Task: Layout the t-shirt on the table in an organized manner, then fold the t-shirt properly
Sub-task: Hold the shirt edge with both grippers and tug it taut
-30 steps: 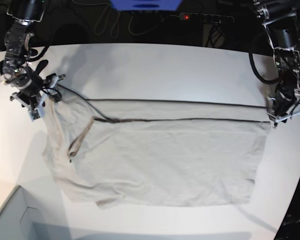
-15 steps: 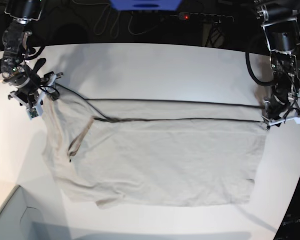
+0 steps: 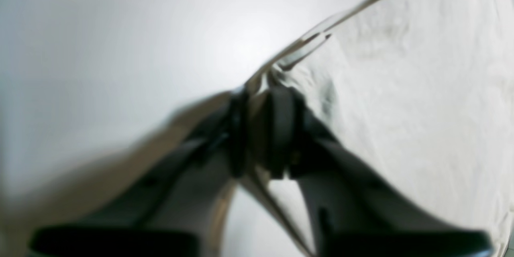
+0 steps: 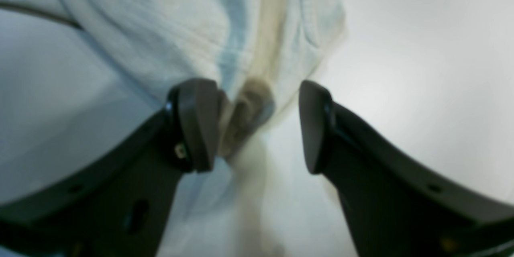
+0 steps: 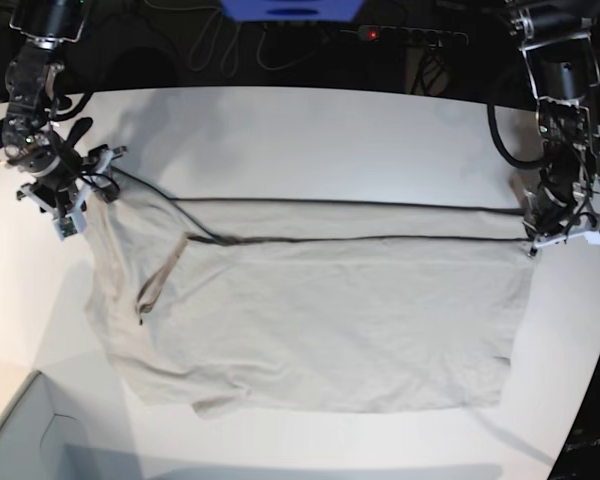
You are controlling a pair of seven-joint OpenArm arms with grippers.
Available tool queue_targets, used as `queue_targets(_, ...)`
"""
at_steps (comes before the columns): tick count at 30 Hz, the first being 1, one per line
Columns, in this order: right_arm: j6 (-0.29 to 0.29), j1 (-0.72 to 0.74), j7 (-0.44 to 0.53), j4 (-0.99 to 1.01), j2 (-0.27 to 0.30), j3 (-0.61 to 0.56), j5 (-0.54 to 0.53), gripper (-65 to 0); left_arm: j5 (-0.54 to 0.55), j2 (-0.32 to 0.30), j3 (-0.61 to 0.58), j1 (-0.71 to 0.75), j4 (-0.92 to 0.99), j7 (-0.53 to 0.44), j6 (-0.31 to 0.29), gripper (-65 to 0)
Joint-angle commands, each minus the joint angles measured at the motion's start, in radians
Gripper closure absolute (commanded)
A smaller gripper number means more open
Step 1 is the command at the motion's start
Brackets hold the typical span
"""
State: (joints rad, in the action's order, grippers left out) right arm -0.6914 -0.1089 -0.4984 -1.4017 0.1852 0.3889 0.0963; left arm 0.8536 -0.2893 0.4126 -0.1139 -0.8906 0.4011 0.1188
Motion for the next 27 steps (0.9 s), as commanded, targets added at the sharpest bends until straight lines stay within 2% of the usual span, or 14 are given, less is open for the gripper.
queue_targets(1, -0.007, 0.011, 0.016, -0.020, 0.012, 0.003, -0.014, -32.8, -0.003, 0.005, -0.004, 0.009, 0.008, 0.069, 0.026, -2.6)
queue_targets(2, -0.007, 0.011, 0.016, -0.021, 0.012, 0.003, -0.017, -32.8, -0.003, 0.003, -0.004, 0.009, 0.008, 0.072, 0.026, 0.0)
queue_targets(8, -0.007, 0.008, 0.010, -0.093, 0.004, -0.001, -0.019, -32.8, -0.009, 0.003, -0.004, 0.009, 0.008, 0.068, 0.026, 0.0)
queue_targets(12, -0.007, 0.028, 0.010, -0.107, -0.020, -0.003, -0.016, -32.8, -0.010, 0.003, -0.004, 0.007, 0.008, 0.068, 0.026, 0.0)
queue_targets(27, -0.007, 0.125, 0.013, 0.061, -0.020, -0.003, -0.014, -32.0, -0.010, -0.012, -0.002, 0.007, 0.008, 0.068, 0.026, 0.0)
